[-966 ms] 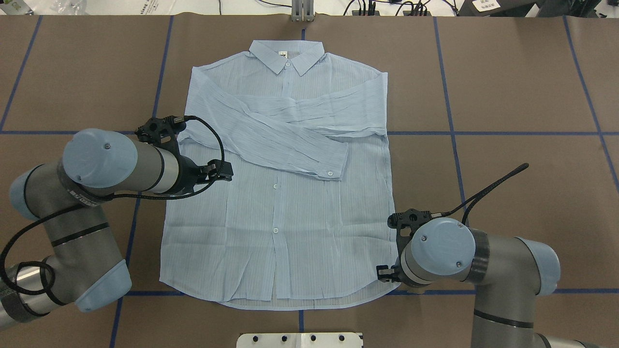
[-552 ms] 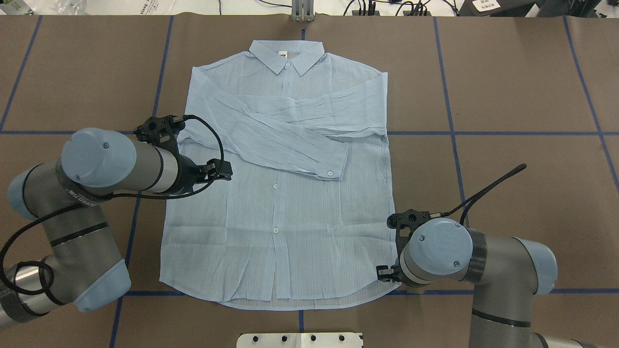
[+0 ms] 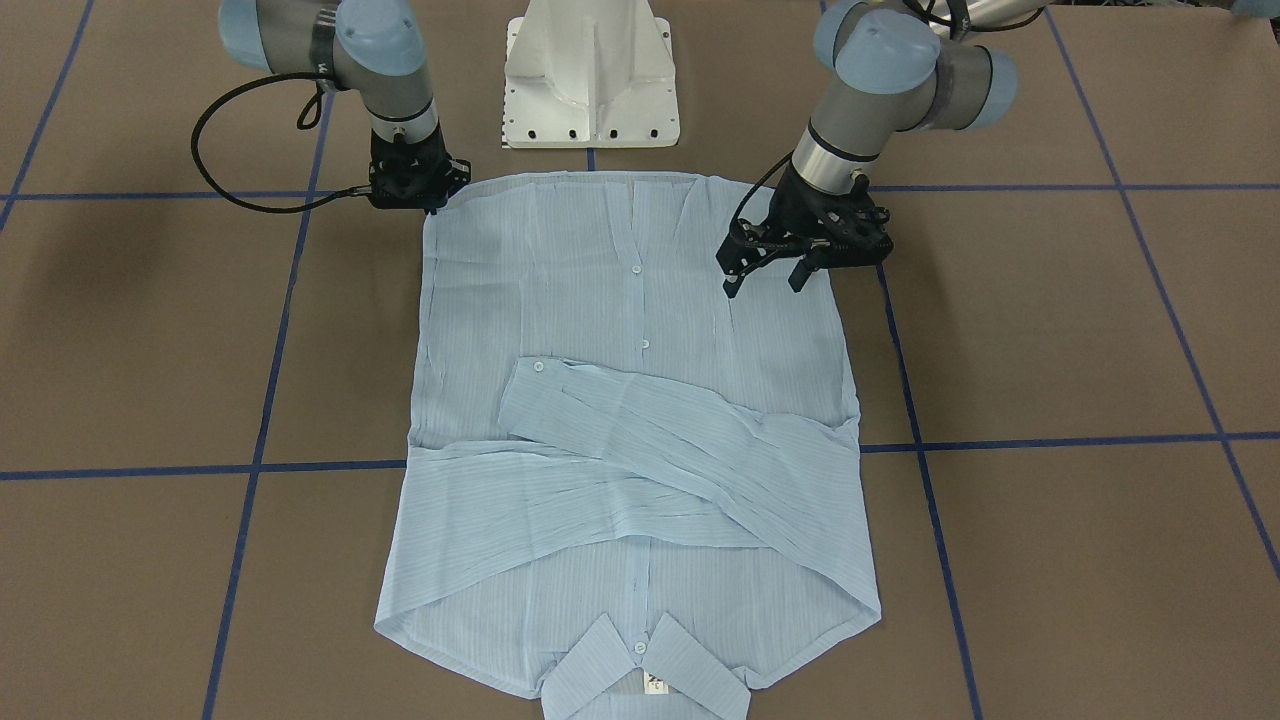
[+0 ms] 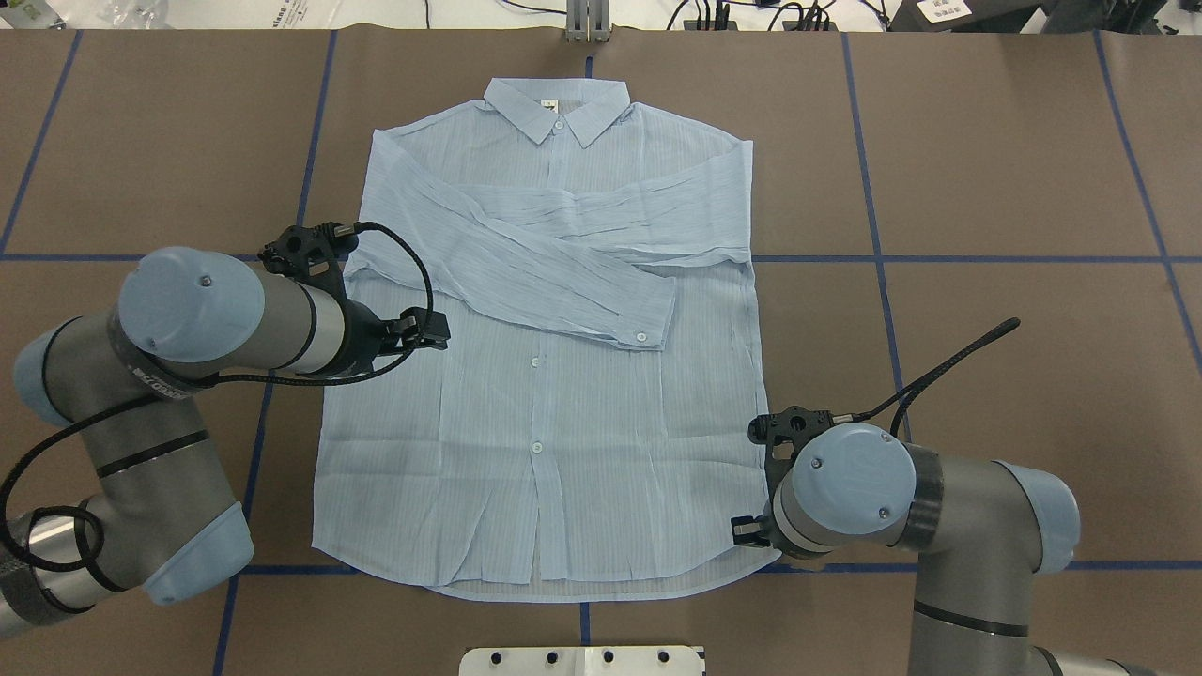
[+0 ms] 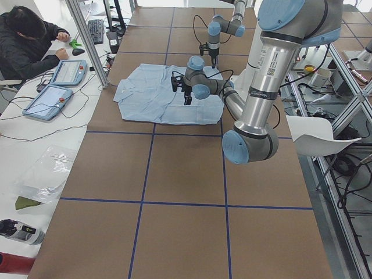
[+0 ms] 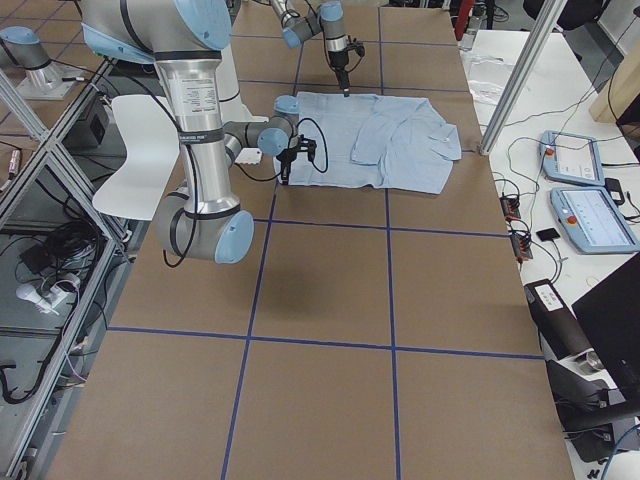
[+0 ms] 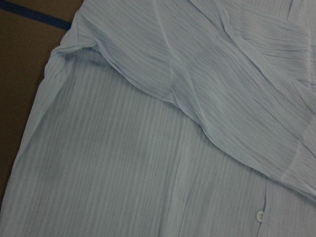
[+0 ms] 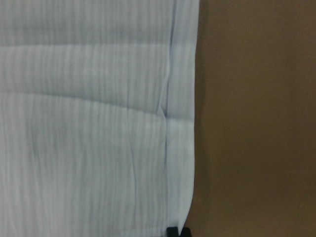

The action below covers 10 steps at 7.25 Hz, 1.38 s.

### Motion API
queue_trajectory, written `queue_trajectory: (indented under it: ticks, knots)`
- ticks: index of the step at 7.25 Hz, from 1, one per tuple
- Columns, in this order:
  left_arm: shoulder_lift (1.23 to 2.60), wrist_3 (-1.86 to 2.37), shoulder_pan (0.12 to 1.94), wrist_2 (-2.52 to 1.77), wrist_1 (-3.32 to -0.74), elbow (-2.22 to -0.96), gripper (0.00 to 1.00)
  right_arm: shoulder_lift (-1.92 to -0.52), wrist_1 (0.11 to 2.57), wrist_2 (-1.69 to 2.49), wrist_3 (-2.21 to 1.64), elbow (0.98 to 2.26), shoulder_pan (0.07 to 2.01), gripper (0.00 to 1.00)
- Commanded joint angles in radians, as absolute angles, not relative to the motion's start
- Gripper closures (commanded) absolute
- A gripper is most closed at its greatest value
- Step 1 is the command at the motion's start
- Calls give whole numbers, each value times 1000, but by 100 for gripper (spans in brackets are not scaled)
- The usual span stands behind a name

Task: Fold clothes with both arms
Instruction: 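Move both grippers to the hem corners nearest the robot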

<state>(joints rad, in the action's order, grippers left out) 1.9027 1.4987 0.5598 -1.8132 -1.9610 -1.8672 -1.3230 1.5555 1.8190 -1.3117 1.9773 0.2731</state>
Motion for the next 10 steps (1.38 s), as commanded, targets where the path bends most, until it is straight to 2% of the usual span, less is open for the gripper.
queue_trajectory:
  ticks: [1, 5, 7, 10]
  knots:
    - [1861, 1499, 560, -1813, -1960, -1890, 1, -1299, 1558, 1816, -1318, 1997, 278, 100]
    - [1689, 1508, 493, -1806, -1963, -1954, 1, -1298, 1559, 1804, -1359, 2046, 279, 100]
    - [1658, 1514, 433, -1781, -1962, -1960, 2, -1296, 1557, 1805, -1365, 2046, 287, 100]
    - [1658, 1569, 347, -1781, -1945, -1962, 14, -1296, 1557, 1805, -1365, 2059, 290, 100]
